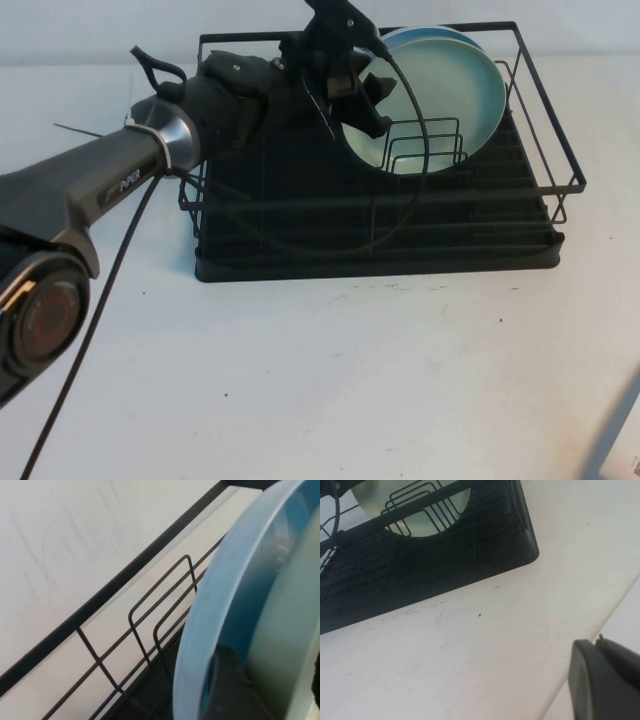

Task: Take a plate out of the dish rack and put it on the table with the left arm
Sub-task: Grasp the plate from the shelf, then place the plate from the table

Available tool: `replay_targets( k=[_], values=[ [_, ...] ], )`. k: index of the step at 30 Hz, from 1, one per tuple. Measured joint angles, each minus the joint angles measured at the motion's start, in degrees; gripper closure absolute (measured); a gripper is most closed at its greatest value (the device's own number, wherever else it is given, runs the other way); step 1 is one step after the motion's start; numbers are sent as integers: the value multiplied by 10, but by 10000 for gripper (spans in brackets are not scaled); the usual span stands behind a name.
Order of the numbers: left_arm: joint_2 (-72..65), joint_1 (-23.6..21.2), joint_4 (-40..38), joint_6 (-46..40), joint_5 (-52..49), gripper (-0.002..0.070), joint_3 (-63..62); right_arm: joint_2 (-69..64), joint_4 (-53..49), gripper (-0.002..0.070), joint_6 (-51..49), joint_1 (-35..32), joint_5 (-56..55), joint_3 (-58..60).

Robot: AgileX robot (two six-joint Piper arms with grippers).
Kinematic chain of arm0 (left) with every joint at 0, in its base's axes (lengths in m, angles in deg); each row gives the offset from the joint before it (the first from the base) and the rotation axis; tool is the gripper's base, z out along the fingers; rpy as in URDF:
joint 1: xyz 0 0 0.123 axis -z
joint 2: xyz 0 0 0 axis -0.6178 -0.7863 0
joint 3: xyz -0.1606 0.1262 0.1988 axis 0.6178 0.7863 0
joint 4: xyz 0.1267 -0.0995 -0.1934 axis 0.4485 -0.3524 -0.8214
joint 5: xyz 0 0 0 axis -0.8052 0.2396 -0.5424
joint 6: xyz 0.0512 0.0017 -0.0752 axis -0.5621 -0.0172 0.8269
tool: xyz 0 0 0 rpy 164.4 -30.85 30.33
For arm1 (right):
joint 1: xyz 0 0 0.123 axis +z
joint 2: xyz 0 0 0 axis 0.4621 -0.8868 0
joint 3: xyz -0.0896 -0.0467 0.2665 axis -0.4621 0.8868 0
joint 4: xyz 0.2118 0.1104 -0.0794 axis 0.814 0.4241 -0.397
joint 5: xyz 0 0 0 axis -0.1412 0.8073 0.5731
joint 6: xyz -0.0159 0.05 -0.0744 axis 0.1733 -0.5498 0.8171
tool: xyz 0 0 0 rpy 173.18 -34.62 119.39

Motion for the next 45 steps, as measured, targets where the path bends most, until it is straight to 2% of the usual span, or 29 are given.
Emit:
replay_targets(
  k=[4, 8, 9, 17, 26, 29, 32, 37, 40, 45],
  values=[
    [-9, 0, -4, -1, 4, 410, -5, 0, 0, 694, 0, 0, 0, 0],
    [-14, 0, -4, -3, 7, 574, -5, 0, 0, 694, 0, 0, 0, 0],
    [-14, 0, -4, -6, 2, 594, -5, 0, 0, 694, 0, 0, 0, 0],
    [8, 3, 8, -33, -8, 608, -5, 0, 0, 694, 0, 0, 0, 0],
    [134, 4, 7, -14, -15, 616, -4, 0, 0, 694, 0, 0, 0, 0],
    [176, 3, 37, 64, -48, 616, -5, 0, 0, 694, 0, 0, 0, 0],
    [214, 0, 113, 206, -118, 616, -7, 0, 0, 694, 0, 0, 0, 0],
    [248, -26, 249, 466, -351, 616, -9, 0, 0, 694, 0, 0, 0, 0],
    [234, -46, 273, 540, -485, 616, -1, 0, 0, 694, 0, 0, 0, 0],
    [215, -49, 279, 571, -534, 616, 103, 0, 0, 694, 0, 0, 0, 0]
  ],
)
